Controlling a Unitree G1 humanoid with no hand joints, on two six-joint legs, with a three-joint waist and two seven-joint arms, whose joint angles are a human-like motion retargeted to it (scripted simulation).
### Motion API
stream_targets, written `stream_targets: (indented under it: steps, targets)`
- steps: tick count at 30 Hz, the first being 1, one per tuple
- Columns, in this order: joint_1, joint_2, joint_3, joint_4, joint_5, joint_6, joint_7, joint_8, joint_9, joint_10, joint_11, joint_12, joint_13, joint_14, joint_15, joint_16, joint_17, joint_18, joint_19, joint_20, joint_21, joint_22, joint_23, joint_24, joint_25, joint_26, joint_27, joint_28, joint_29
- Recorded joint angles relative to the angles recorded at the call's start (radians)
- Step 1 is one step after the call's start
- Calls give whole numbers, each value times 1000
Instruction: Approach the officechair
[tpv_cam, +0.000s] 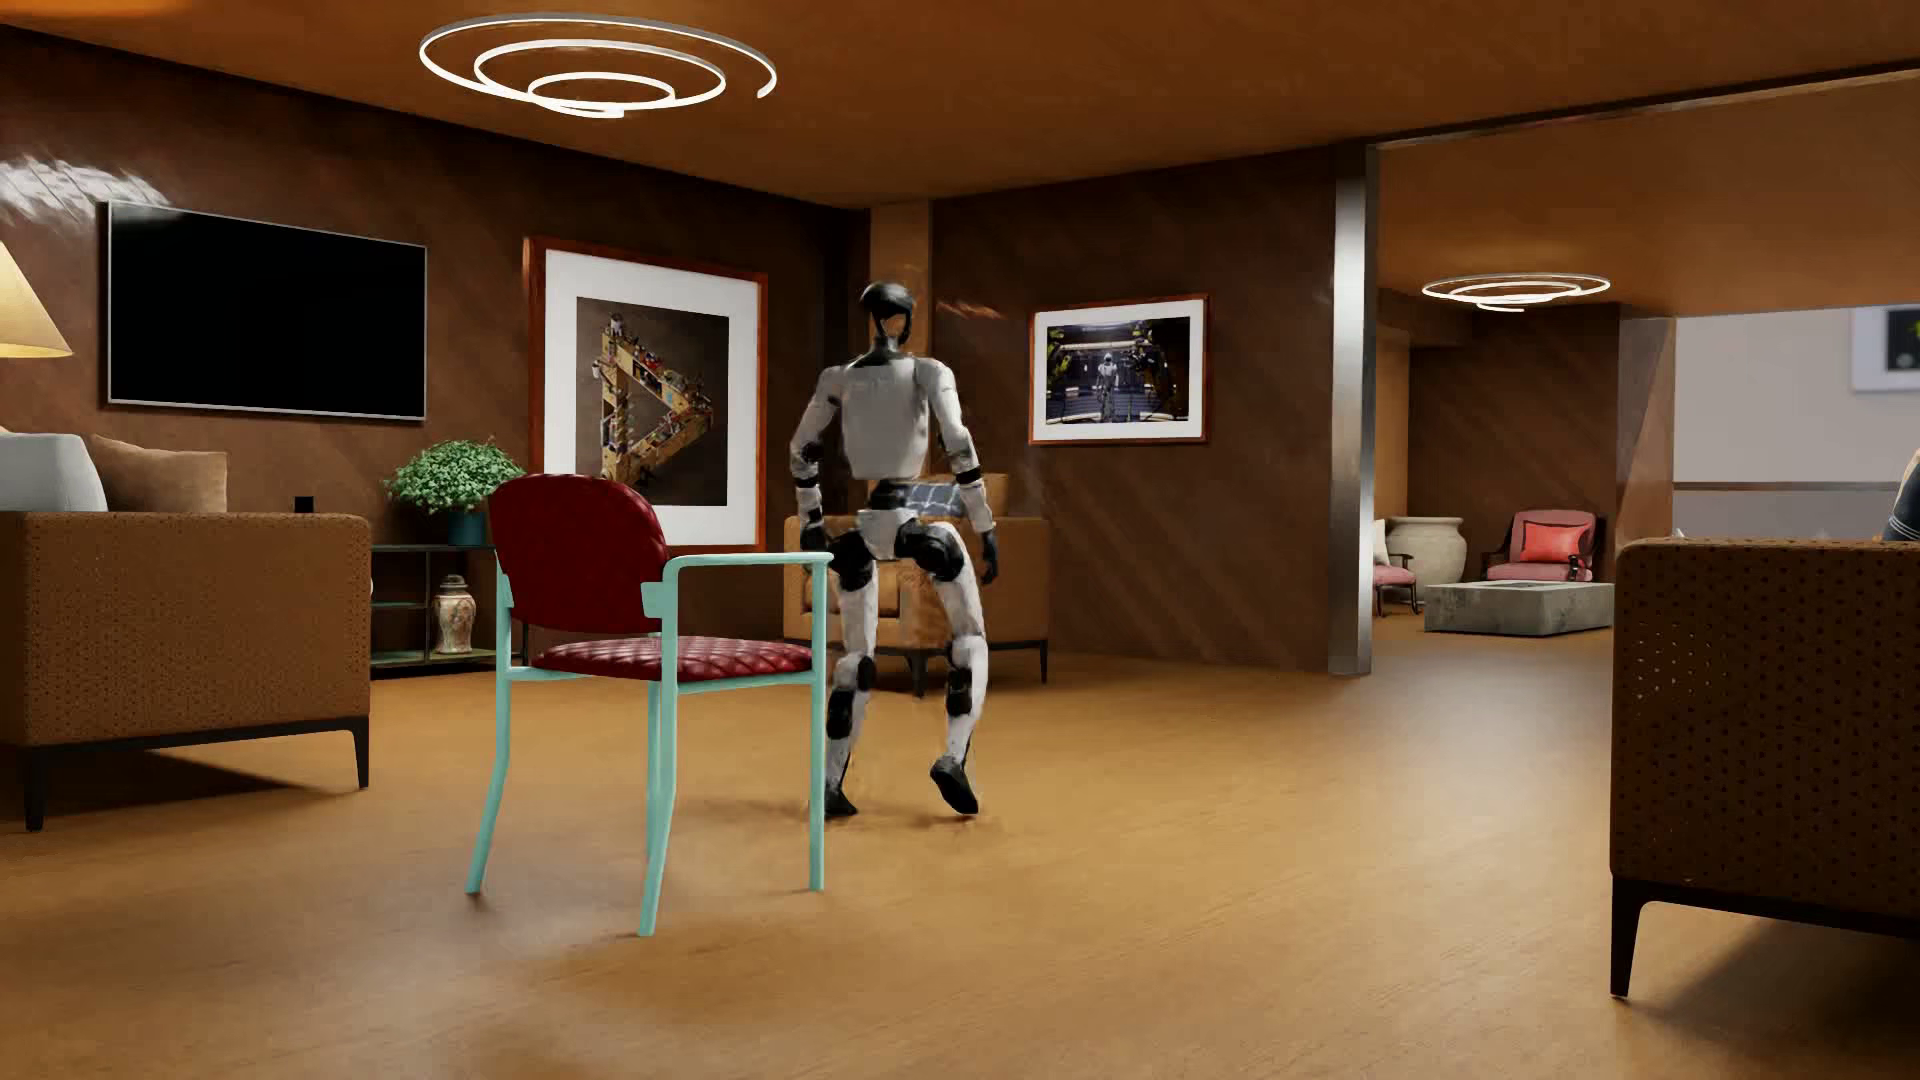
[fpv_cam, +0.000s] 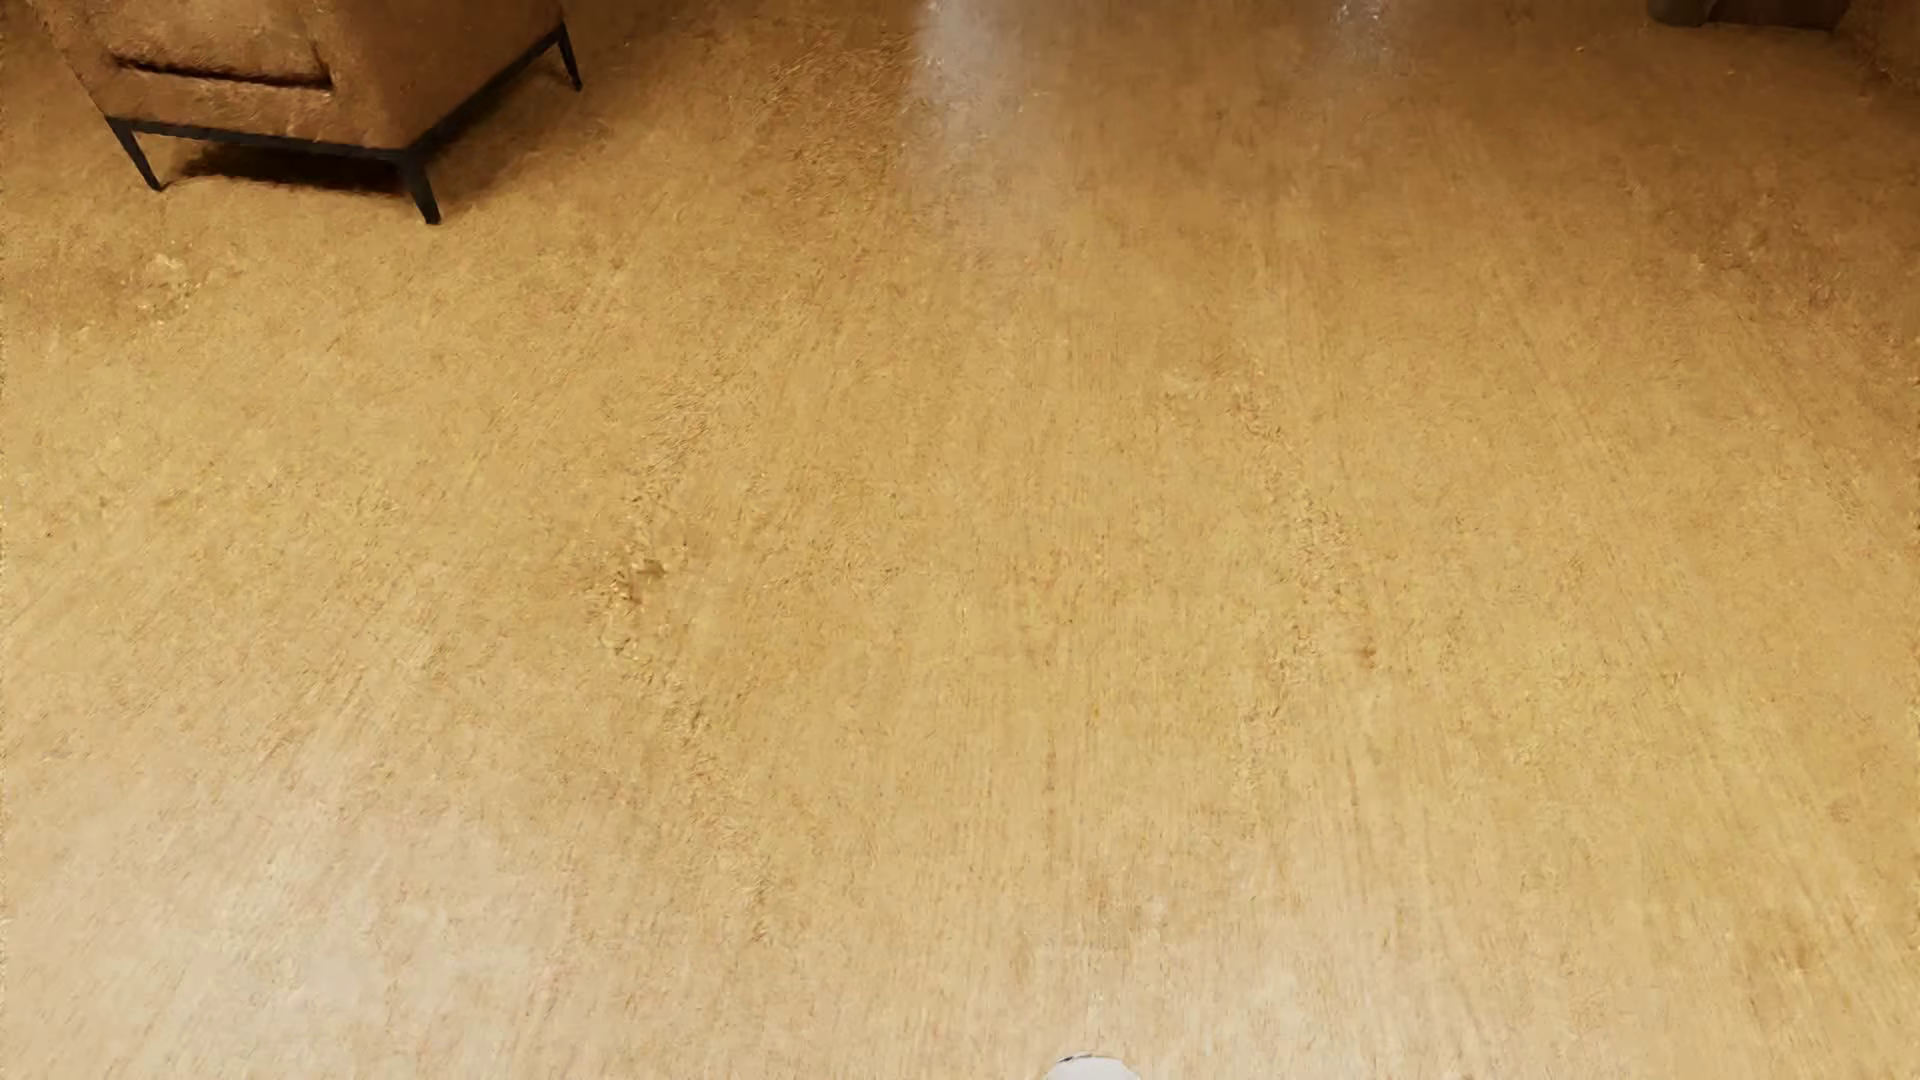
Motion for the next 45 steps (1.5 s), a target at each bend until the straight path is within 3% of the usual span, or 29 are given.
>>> stream_targets:
  steps: [1, 2, 3, 4, 5, 6, 7, 8, 9, 10, 11, 12, 14, 15, 17, 20, 22, 24, 26, 30, 33, 35, 37, 40, 44, 45]
  targets:
    - [53, 2, -40, 11, -6, 11, 0, 0, -1, -16, -199, -33, 7, -42, 32, 11, -14, 0, 0, -22, -14, -27, 20, 0, 0, 0, 0, 0, 0]
    - [100, 18, -77, 19, -11, 15, 0, 0, -4, -23, -376, -69, 15, -91, -8, 23, -29, 0, 0, -43, -26, -53, 44, 0, 0, 0, 0, 0, 0]
    - [142, 40, -115, 22, -20, 14, 0, 0, -6, -20, -514, -112, 22, -145, -129, 35, -44, 0, 0, -62, -34, -82, 70, 0, 0, 0, 0, 0, 0]
    - [179, 70, -156, 24, -32, 8, 0, 0, -8, -11, -485, -159, 27, -203, -389, 49, -60, 0, 0, -82, -37, -112, 99, 0, 0, 0, 0, 0, 0]
    - [225, 62, -193, 25, -48, -8, 0, 0, -8, 6, -707, -219, 39, -260, -33, 48, -79, 0, 0, -89, -37, -154, 119, 0, 0, 0, 0, 0, 0]
    - [272, 47, -228, 27, -65, -24, 0, 0, -7, 23, -823, -276, 54, -307, 150, 43, -98, 0, 0, -90, -39, -200, 136, 0, 0, 0, 0, 0, 0]
    - [320, 22, -264, 31, -83, -40, 0, 0, -6, 46, -687, -325, 70, -321, -31, 27, -116, 0, 0, -79, -44, -256, 149, 0, 0, 0, 0, 0, 0]
    - [354, -3, -300, 41, -100, -51, 0, 0, -8, 85, -527, -359, 87, -264, -176, 0, -134, 0, 0, -60, -54, -319, 159, 0, 0, 0, 0, 0, 0]
    - [364, -26, -336, 64, -116, -49, 0, 0, -6, 157, -483, -378, 103, -91, -34, -38, -150, 0, 0, -40, -71, -382, 174, 0, 0, 0, 0, 0, 0]
    - [365, -46, -370, 100, -137, -37, 0, 0, 7, 267, -421, -380, 120, 228, 171, -88, -166, 0, 0, -19, -101, -446, 192, 0, 0, 0, 0, 0, 0]
    - [298, -54, -399, 182, -104, -16, 0, 0, 34, 430, -372, -385, 95, 527, 235, -121, -176, 0, 0, -39, -100, -482, 231, 0, 0, 0, 0, 0, 0]
    - [226, -50, -429, 253, -71, -6, 0, 0, 54, 575, -332, -387, 72, 682, 268, -143, -183, 0, 0, -80, -98, -519, 257, 0, 0, 0, 0, 0, 0]
    - [55, 10, -499, 324, -31, -36, 0, 0, 50, 742, -307, -393, 46, 693, 217, -137, -167, 0, 0, -236, -117, -600, 234, 0, 0, 0, 0, 0, 0]
    - [26, 45, -495, 330, -20, -49, 0, 0, 41, 660, -312, -371, 51, 585, 141, -131, -144, 0, 0, -262, -140, -616, 175, 0, 0, 0, 0, 0, 0]
    - [15, 99, -453, 339, -1, -61, 0, 0, 22, 406, -323, -299, 50, 470, -26, -134, -100, 0, 0, -247, -154, -597, 64, 0, 0, 0, 0, 0, 0]
    - [29, 110, -360, 390, 27, -41, 0, 0, -21, 10, -344, -165, -37, 416, -230, -139, -22, 0, 0, -114, -72, -435, 24, 0, 0, 0, 0, 0, 0]
    - [-10, 94, -328, 440, 31, -30, 0, 0, -41, -89, -360, -82, -117, 363, -297, -121, 58, 0, 0, -58, -33, -259, 45, 0, 0, 0, 0, 0, 0]
    - [-61, 80, -271, 435, 16, -45, 0, 0, -56, -63, -398, -15, -150, 381, -317, -94, 134, 0, 0, -68, -15, -35, -6, 0, 0, 0, 0, 0, 0]
    - [-77, 88, -152, 392, 20, -71, 0, 0, -76, -6, -476, 54, -141, 416, -321, -67, 162, 0, 0, -117, 66, 153, -147, 0, 0, 0, 0, 0, 0]
    - [-76, 168, 190, 210, 114, -156, 0, 0, -106, 34, -521, 284, -148, 274, -581, -27, 98, 0, 0, -90, 205, 117, -408, 0, 0, 0, 0, 0, 0]
    - [-186, 231, 391, 129, 156, -139, 0, 0, -69, 63, -575, 345, -208, 232, -663, -70, 65, 0, 0, -35, 163, 125, -381, 0, 0, 0, 0, 0, 0]
    - [-319, 260, 423, 98, 150, -115, 0, 0, -48, 52, -599, 294, -258, 248, -649, -95, 61, 0, 0, -56, 104, 156, -317, 0, 0, 0, 0, 0, 0]
    - [-441, 301, 385, 69, 126, -105, 0, 0, -28, -1, -611, 238, -269, 234, -616, -89, 55, 0, 0, -42, 43, 88, -282, 0, 0, 0, 0, 0, 0]
    - [-566, 363, 327, 32, 97, -110, 0, 0, -17, -97, -599, 168, -233, 228, -580, -44, 29, 0, 0, 96, 6, -136, -301, 0, 0, 0, 0, 0, 0]
    - [-600, 492, 375, 35, 66, -102, 0, 0, 4, -97, -571, 38, -199, 318, -652, -23, 19, 0, 0, 289, 21, -309, -247, 0, 0, 0, 0, 0, 0]
    - [-577, 521, 377, 45, 64, -93, 0, 0, -3, -77, -561, 25, -199, 288, -659, -29, 28, 0, 0, 307, 39, -314, -218, 0, 0, 0, 0, 0, 0]
